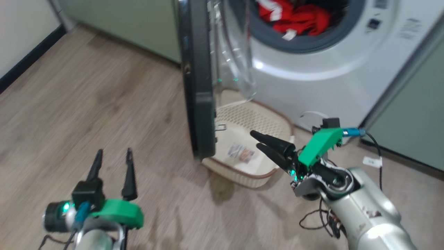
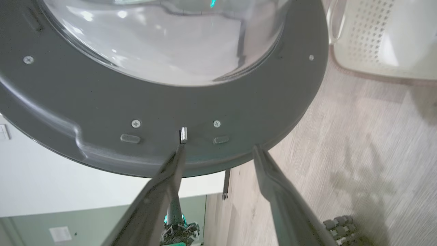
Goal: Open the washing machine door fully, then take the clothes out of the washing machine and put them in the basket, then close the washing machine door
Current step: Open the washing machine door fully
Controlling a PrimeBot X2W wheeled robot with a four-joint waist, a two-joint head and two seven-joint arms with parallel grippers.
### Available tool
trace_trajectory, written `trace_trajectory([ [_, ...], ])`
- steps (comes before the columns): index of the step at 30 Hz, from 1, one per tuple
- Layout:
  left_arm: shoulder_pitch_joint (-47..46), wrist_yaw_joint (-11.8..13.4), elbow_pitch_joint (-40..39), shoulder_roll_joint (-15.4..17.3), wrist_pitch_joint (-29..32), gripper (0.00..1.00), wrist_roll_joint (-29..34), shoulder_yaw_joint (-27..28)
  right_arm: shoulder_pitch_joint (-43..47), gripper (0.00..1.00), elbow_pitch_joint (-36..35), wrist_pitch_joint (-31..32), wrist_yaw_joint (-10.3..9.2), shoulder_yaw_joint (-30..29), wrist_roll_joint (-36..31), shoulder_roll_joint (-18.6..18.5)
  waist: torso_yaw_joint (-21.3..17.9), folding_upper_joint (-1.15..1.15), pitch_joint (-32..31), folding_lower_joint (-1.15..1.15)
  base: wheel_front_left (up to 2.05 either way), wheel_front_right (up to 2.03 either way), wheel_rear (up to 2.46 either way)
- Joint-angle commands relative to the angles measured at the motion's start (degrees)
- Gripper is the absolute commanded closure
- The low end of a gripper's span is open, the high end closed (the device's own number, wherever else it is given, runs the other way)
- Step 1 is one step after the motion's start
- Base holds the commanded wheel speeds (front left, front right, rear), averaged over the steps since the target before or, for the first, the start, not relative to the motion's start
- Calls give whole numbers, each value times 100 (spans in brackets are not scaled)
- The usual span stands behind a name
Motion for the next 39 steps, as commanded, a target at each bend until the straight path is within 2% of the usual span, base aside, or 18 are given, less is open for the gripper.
trace_trajectory([
  [1, -66, -87, -182, 173, -38, 0, 98, 337, 93, 0, -313, -373, 0, 75, -164, 95, -439, 0, -415, 0, 0, 0, 0],
  [6, 118, -281, -232, 329, -38, 0, 110, 722, 352, 0, -622, -1188, 0, 211, -541, -94, -860, 0, -619, 0, 0, 0, 0],
  [10, 189, -391, -235, 395, -38, 0, 148, 936, 511, 0, -859, -2166, 0, 262, -845, -399, -1114, 0, -706, 0, 0, 0, 0],
  [11, 189, -391, -235, 395, -38, 0, 148, 936, 511, 0, -859, -2166, 0, 262, -845, -399, -1114, 0, -706, 0, 0, 0, 0],
  [18, 250, -497, -333, 388, -38, 0, 149, 1266, 506, 0, -846, -4411, 0, 1089, -1956, -1096, -1487, 0, -768, 0, 0, 0, 0],
  [20, 274, -507, -360, 382, -38, 0, 152, 1366, 455, 0, -751, -4732, 0, 1292, -2219, -1215, -1579, 0, -781, 0, 0, 0, 0],
  [22, 282, -545, -369, 374, -38, 0, 169, 1416, 403, 0, -690, -4810, 0, 1238, -2586, -1289, -1650, 0, -781, 0, 0, 0, 0],
  [27, 273, -614, -350, 314, -38, 0, 251, 1430, 890, 0, -1258, -4819, 0, -158, -4312, -1100, -1730, 0, -772, 0, 0, 0, 0],
  [31, 265, -611, -324, 247, -38, 0, 338, 1383, 1533, 0, -1815, -4820, 0, -759, -5637, -849, -1737, 0, -776, 0, 0, 0, 0],
  [35, 222, -616, -231, 202, -38, 0, 386, 1338, 2019, 0, -2182, -4821, 0, -1052, -6446, -686, -1723, 0, -767, 0, 0, 0, 0],
  [39, 189, -602, -110, 175, -38, 0, 404, 1356, 2366, 0, -2331, -4821, 0, -1321, -6919, -599, -1713, 0, -762, 0, 0, 0, 0],
])
